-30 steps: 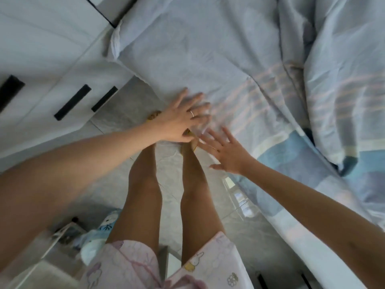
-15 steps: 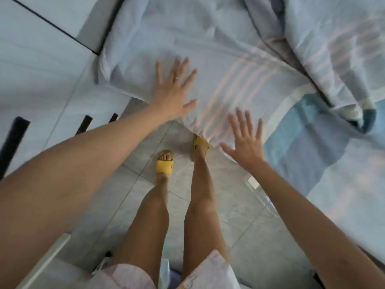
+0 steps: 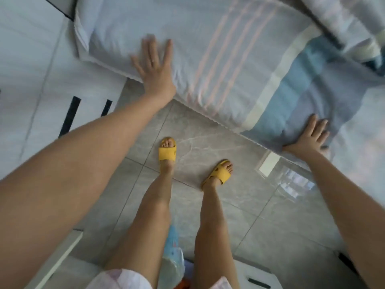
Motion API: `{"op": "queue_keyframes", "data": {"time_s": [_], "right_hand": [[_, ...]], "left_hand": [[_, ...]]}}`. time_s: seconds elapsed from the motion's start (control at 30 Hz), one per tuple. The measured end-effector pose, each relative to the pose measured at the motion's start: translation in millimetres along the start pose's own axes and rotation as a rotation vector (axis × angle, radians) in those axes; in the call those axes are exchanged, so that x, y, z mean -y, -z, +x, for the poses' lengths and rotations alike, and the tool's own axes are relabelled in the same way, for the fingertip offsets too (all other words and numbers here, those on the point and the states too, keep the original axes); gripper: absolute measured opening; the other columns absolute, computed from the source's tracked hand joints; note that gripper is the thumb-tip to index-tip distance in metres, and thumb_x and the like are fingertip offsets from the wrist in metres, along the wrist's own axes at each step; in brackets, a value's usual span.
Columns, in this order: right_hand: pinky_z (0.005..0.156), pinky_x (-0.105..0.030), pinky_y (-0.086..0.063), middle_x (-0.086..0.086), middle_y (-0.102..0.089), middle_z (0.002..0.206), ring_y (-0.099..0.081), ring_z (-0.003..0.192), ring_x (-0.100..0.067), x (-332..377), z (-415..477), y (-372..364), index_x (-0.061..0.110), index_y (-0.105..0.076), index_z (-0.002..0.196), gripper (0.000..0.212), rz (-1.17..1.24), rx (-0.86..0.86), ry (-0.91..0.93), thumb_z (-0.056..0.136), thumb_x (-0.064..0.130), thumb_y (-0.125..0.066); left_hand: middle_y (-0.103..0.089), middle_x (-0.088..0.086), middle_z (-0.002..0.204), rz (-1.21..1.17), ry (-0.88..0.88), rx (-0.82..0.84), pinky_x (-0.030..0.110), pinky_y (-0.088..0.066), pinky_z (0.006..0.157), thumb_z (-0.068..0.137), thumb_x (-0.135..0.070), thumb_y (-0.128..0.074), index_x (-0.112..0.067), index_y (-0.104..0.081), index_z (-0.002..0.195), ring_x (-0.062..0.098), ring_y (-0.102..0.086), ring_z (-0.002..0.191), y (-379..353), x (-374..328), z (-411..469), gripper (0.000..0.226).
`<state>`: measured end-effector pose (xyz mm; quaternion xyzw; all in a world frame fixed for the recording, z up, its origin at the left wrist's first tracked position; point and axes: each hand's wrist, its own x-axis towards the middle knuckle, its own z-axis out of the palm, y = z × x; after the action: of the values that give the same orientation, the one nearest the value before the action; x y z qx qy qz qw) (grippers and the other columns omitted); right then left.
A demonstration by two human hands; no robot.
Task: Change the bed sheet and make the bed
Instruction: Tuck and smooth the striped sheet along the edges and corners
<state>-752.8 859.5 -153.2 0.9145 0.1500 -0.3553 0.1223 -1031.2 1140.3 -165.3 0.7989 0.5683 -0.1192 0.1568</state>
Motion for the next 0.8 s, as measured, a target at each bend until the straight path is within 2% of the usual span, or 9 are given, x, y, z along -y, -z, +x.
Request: {"op": "queue_keyframes", "data": {"time_s": [0.1, 0.17, 0.23, 0.3, 0.47, 0.57, 0.67, 0.73, 0.8], "right_hand": [[0.115, -0.042, -0.017, -0.011, -0.018, 0.155, -0.022, 0.142, -0.028, -12, -25, -28, 0.016, -0.023, 0.148, 0.084, 0.541, -0.392, -0.024, 0.073, 0.012, -0.06], [0.104, -0.035, -0.029, -0.015, -0.036, 0.143, -0.039, 0.13, -0.03, -25, -43, -49, 0.011, -0.037, 0.139, 0.061, 0.932, -0.615, -0.344, 0.081, 0.018, -0.055], [0.102, -0.036, -0.033, -0.014, -0.036, 0.143, -0.043, 0.127, -0.027, -36, -40, -67, 0.012, -0.033, 0.142, 0.061, 1.387, -0.374, -0.623, 0.091, 0.037, -0.056], [0.108, -0.044, -0.031, -0.01, -0.032, 0.149, -0.037, 0.135, -0.025, -45, -29, -77, 0.02, -0.023, 0.15, 0.075, 1.633, 0.087, -0.537, 0.091, 0.061, -0.044], [0.108, -0.049, -0.036, -0.01, -0.047, 0.141, -0.046, 0.128, -0.031, -68, 12, -61, 0.017, -0.037, 0.144, 0.077, 2.162, 0.267, -0.257, 0.082, 0.061, -0.049], [0.101, -0.05, -0.042, -0.012, -0.05, 0.138, -0.05, 0.122, -0.034, -68, 14, -51, 0.018, -0.044, 0.139, 0.068, 2.215, 0.283, -0.343, 0.085, 0.058, -0.051], [0.11, -0.059, -0.026, -0.006, -0.027, 0.155, -0.029, 0.139, -0.034, -59, 7, -51, 0.025, -0.026, 0.149, 0.089, 2.077, 0.183, -0.54, 0.079, 0.074, -0.049], [0.107, -0.051, -0.031, -0.003, -0.028, 0.152, -0.032, 0.136, -0.031, -57, 3, -45, 0.022, -0.027, 0.149, 0.098, 1.849, 0.01, -0.888, 0.071, 0.074, -0.059], [0.094, -0.037, -0.042, -0.003, -0.044, 0.142, -0.049, 0.121, -0.027, -54, 4, -39, 0.017, -0.041, 0.14, 0.082, 1.796, -0.109, -0.96, 0.075, 0.06, -0.067]], "left_hand": [[-0.009, 0.019, 0.155, -0.684, 0.559, -0.217, 0.04, -0.021, 0.112, 0.086, -0.022, -0.057, -0.014, -0.019, 0.149, 0.034, -0.015, 0.142, -22, -37, -46, 0.073], [-0.016, 0.015, 0.153, -1.184, 0.877, -0.029, 0.038, -0.028, 0.11, 0.085, -0.036, -0.059, -0.013, -0.018, 0.149, 0.031, -0.024, 0.138, -45, -63, -73, 0.079], [-0.029, 0.007, 0.151, -1.418, 0.866, 0.404, 0.044, -0.029, 0.108, 0.087, -0.052, -0.053, -0.022, -0.027, 0.146, 0.024, -0.032, 0.137, -69, -95, -96, 0.071], [-0.033, 0.0, 0.151, -1.453, 0.696, 0.692, 0.049, -0.022, 0.109, 0.092, -0.055, -0.042, -0.03, -0.032, 0.144, 0.019, -0.031, 0.139, -82, -126, -113, 0.058], [-0.052, 0.004, 0.135, -1.768, 0.654, 0.842, 0.048, -0.034, 0.103, 0.091, -0.054, -0.045, -0.022, -0.046, 0.135, 0.021, -0.046, 0.127, -97, -182, -114, 0.054], [-0.06, 0.01, 0.124, -1.814, 0.76, 0.785, 0.043, -0.046, 0.096, 0.088, -0.054, -0.05, -0.016, -0.053, 0.128, 0.027, -0.056, 0.113, -99, -187, -109, 0.055], [-0.067, 0.009, 0.109, -1.699, 0.85, 0.721, 0.042, -0.05, 0.085, 0.087, -0.058, -0.052, -0.017, -0.059, 0.114, 0.026, -0.061, 0.101, -87, -189, -109, 0.05], [-0.057, 0.005, 0.129, -1.445, 0.988, 0.66, 0.049, -0.042, 0.098, 0.082, -0.061, -0.059, -0.019, -0.052, 0.124, 0.026, -0.053, 0.118, -74, -191, -107, 0.06], [-0.037, 0.009, 0.144, -1.382, 1.175, 0.586, 0.05, -0.036, 0.101, 0.08, -0.05, -0.068, -0.015, -0.046, 0.129, 0.027, -0.04, 0.128, -62, -188, -98, 0.064]]}}
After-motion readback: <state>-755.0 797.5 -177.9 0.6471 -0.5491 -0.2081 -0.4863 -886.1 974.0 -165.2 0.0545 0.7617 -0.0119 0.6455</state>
